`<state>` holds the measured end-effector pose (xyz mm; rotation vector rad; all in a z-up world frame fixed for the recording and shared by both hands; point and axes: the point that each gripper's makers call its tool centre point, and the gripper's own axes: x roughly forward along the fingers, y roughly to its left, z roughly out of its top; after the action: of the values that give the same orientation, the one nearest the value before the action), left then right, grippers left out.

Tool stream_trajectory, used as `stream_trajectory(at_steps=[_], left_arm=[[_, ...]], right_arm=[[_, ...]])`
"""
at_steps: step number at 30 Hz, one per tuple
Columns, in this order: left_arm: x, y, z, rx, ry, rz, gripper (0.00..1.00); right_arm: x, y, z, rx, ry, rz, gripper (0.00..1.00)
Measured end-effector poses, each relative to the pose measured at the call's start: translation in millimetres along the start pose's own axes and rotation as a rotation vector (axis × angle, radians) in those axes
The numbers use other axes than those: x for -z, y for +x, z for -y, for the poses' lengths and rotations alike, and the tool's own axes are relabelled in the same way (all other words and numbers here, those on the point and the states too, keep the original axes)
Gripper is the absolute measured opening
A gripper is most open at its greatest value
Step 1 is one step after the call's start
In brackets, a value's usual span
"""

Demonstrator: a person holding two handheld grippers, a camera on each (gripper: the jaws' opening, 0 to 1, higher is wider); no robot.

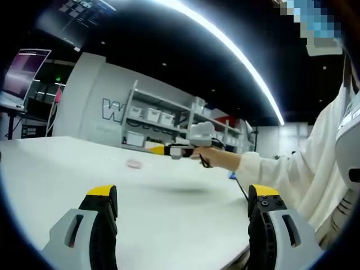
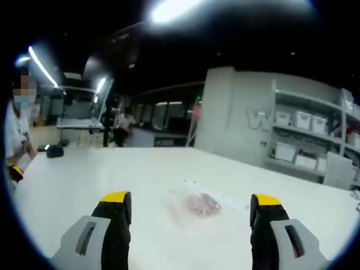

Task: Open the resealable bag by pulling the two sides of the seal apart until the entire bag opening is separated and visibly accessible.

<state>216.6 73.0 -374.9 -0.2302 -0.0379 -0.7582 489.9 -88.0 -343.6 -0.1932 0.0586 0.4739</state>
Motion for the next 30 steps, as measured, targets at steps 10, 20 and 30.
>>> stream_trajectory(at_steps=[10,20,30], left_arm=[[2.7,2,1.8,0.002,-0.005,-0.004,0.95],[4.2,5,4.0,0.003,-0.009,-0.005,0.95],[4.0,7,6.1,0.004,-0.02,-0.004,0.95]], right_arm=[[-4.2,-15,-2,-0.016,0.009,0.013,0.87],[-5.8,-30,-5,-0.028,0.01,0.031,0.86],[-6.9,-53,-12,-0.041,0.028,0.054,0.86]])
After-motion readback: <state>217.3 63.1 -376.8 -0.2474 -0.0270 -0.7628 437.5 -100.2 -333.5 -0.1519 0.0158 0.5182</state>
